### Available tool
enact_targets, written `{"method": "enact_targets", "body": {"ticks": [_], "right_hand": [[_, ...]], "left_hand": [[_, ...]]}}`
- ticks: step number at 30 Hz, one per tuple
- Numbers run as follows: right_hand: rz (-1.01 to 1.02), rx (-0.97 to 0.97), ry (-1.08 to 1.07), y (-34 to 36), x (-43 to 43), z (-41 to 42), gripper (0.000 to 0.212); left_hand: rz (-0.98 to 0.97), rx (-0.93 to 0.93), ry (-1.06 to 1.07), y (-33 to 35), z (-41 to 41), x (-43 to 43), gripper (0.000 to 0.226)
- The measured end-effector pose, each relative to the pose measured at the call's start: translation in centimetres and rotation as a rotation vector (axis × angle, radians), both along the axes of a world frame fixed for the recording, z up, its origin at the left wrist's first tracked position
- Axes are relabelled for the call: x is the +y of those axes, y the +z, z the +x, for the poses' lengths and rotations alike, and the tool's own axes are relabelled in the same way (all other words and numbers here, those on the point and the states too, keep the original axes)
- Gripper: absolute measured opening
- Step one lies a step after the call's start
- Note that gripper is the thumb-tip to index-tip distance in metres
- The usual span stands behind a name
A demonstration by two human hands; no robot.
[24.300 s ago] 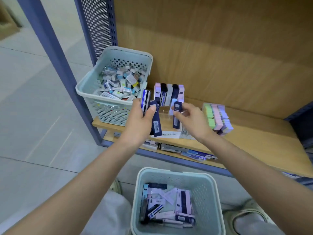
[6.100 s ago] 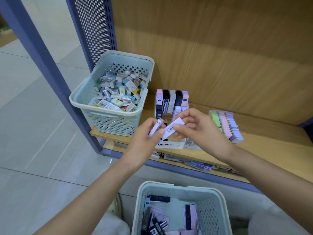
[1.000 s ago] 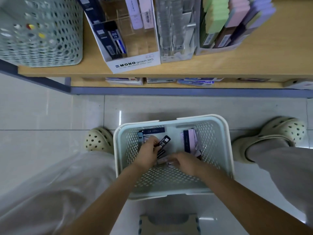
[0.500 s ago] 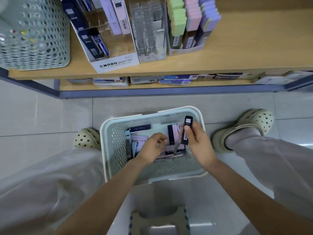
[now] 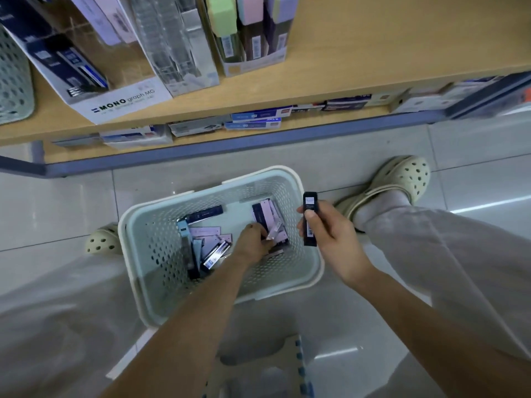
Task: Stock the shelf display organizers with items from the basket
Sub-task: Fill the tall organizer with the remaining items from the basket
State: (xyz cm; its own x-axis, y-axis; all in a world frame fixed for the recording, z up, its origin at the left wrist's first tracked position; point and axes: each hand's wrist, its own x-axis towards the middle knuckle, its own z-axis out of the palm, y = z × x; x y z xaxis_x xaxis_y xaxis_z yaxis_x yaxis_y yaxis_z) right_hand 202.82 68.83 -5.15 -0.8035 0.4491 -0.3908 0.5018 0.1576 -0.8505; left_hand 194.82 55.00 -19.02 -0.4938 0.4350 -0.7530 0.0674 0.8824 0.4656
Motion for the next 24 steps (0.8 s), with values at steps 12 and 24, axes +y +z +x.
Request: {"method": "enact_targets", "body": {"ticks": [12,24], "right_hand": [[0.005,-0.033,-0.125,0.0,-1.3,-0.3,0.019],[-0.388,0.080,-0.398,3.1,-1.1,0.1,0.012]], "left_hand": [[0.427,0.093,0.258,7.2,-1.3,-2.7,0.016],[0.745,0.097,0.219,15.0,2.9,1.9,0.009]]}}
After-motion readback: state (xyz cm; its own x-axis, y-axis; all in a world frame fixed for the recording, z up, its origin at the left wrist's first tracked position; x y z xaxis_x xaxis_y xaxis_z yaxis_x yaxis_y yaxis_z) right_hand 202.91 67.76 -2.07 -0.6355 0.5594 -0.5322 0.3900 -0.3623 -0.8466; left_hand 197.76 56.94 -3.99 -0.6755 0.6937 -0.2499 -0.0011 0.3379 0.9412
